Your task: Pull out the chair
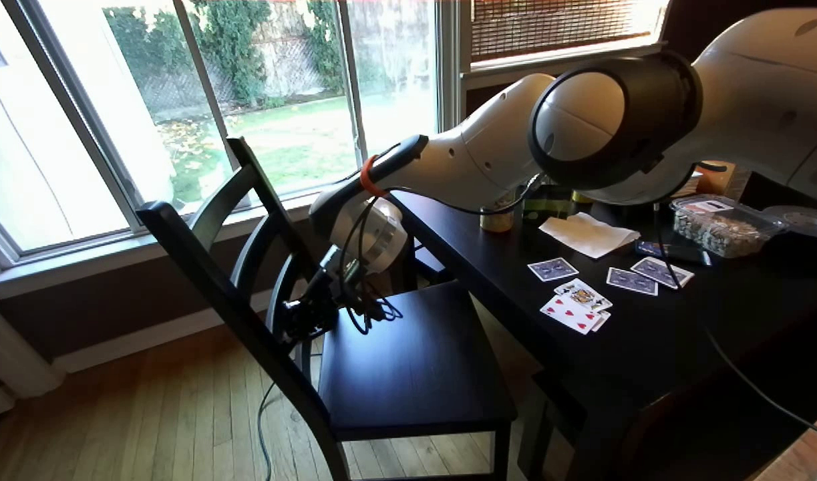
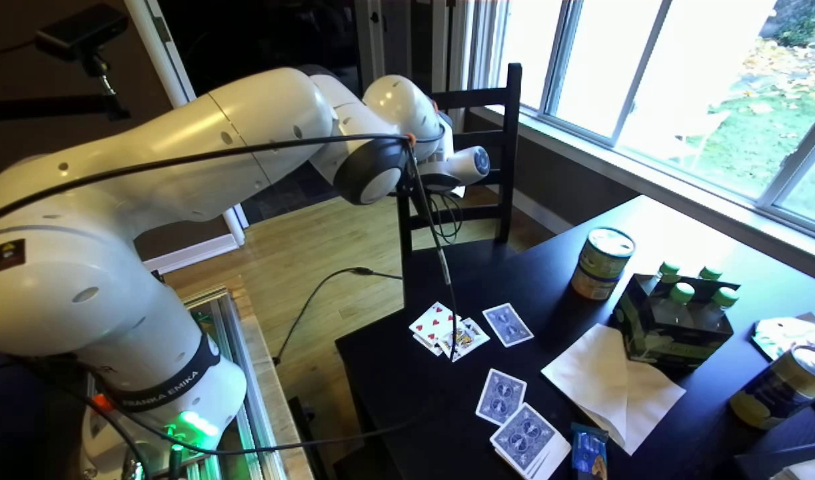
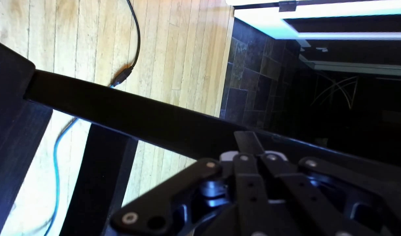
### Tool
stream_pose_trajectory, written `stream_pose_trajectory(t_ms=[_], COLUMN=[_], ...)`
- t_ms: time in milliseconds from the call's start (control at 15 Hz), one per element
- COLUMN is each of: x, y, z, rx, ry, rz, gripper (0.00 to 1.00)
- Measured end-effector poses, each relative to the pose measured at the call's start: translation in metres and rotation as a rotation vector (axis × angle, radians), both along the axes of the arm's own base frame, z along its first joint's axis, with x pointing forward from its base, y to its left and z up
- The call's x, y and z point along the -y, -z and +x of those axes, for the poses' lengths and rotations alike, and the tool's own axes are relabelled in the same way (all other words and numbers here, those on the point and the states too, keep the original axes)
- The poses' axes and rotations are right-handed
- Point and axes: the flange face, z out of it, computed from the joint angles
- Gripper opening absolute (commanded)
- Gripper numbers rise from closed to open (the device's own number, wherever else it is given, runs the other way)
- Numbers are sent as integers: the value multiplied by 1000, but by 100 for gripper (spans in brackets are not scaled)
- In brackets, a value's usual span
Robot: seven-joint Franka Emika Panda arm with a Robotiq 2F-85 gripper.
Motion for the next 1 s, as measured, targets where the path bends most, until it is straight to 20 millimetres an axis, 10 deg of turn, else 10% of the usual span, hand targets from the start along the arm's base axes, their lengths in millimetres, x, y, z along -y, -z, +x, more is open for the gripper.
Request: stream_pose_trajectory(t_ms=[1000], x=[-1], y=[-1], z=[6], rx=[25], ry=[-4], rz=[-25], gripper=[0])
